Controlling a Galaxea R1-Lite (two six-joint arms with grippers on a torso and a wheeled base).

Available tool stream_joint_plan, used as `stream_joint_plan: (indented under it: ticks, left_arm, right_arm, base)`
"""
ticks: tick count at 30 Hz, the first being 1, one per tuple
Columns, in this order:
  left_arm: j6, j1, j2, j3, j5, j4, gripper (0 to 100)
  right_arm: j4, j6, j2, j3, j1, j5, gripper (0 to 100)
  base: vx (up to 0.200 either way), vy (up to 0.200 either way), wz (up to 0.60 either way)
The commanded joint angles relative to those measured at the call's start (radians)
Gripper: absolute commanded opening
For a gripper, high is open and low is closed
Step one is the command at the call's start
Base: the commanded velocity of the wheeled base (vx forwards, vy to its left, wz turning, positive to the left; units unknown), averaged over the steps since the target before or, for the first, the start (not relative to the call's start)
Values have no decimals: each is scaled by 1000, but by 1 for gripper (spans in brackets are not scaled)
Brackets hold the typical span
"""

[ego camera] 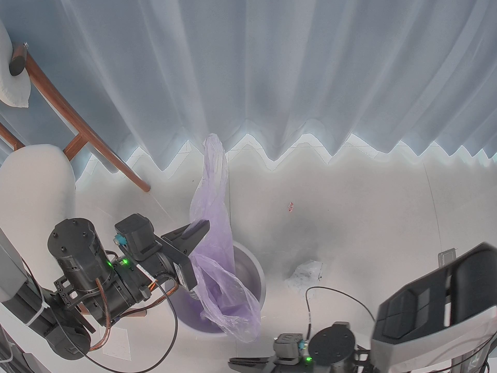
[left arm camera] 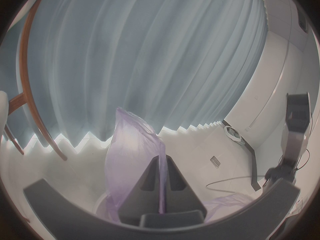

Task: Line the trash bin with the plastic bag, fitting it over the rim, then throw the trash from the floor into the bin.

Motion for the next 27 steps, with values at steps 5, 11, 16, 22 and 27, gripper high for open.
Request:
stream_joint_plan:
  ticks: [5, 11, 16, 22, 27]
  left_arm:
    - [1, -22, -11, 51, -49, -5, 0]
    - [1, -33, -43, 94, -79, -2, 0]
    - [-5, -57, -100, 166, -189, 6, 0]
    - [-11, -88, -115, 212, -212, 6, 0]
    - [-50, -123, -129, 246, -258, 6, 0]
  right_arm:
    - [-16, -33, -201, 154, -196, 10, 0]
    - [-14, -61, -129, -10, -391, 11, 0]
    - [-8, -78, -32, -220, -494, 23, 0]
    - [50, -78, 72, -484, -541, 52, 0]
    - [135, -79, 118, -644, -514, 65, 0]
  base:
    - [0, 0, 0]
    - [0, 0, 0]
    - [0, 0, 0]
    - [0, 0, 0]
    - [0, 0, 0]
